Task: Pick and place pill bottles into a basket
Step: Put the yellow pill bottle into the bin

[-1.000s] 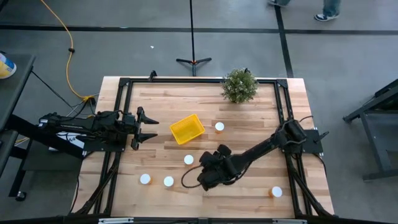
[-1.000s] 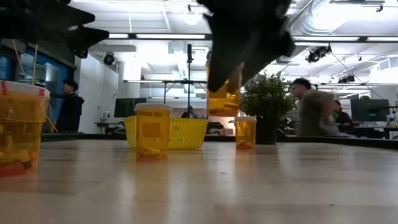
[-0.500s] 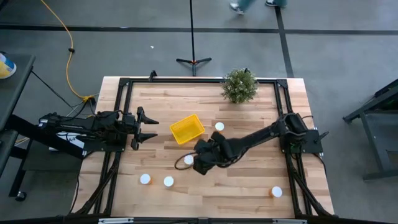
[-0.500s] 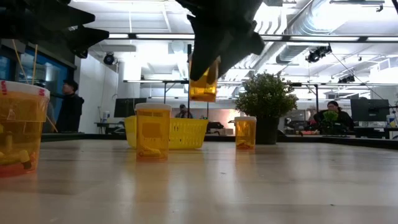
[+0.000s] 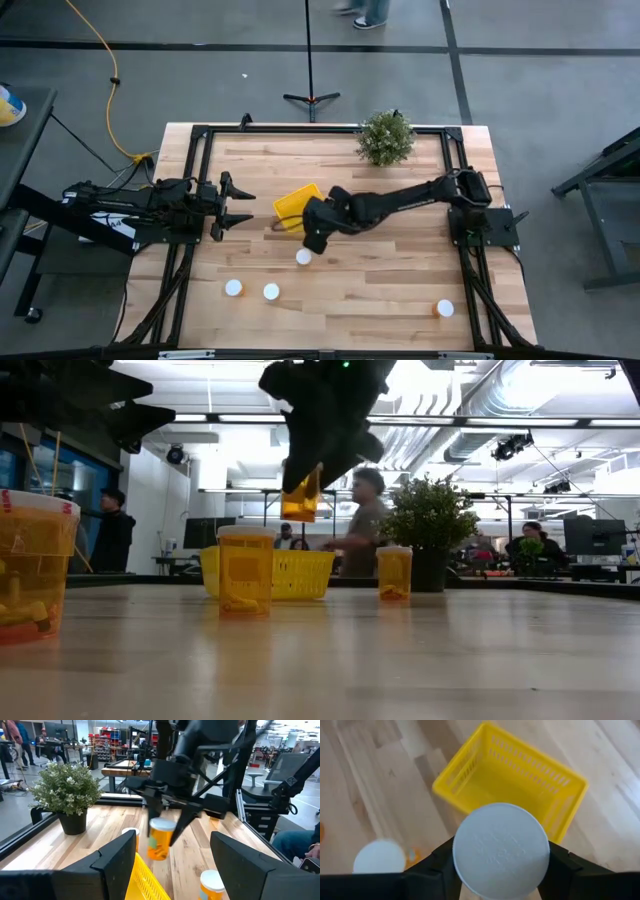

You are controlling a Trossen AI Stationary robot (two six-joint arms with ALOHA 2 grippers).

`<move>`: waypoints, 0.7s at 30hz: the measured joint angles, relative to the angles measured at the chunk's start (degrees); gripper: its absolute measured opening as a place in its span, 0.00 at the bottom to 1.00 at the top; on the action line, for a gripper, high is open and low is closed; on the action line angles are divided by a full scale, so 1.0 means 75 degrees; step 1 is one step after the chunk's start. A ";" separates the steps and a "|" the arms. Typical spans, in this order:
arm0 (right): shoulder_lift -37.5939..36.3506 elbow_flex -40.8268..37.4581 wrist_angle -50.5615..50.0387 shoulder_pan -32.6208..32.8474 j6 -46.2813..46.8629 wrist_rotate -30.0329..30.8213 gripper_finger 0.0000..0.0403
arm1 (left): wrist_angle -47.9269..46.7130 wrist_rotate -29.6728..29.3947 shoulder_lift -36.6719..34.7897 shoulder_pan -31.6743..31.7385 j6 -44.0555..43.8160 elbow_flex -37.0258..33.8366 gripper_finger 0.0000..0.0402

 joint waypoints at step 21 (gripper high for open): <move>0.0113 -0.0003 0.0360 -0.1528 -0.1285 -0.1602 0.47 | -0.0002 0.0003 0.0000 0.0000 0.0000 0.0000 0.72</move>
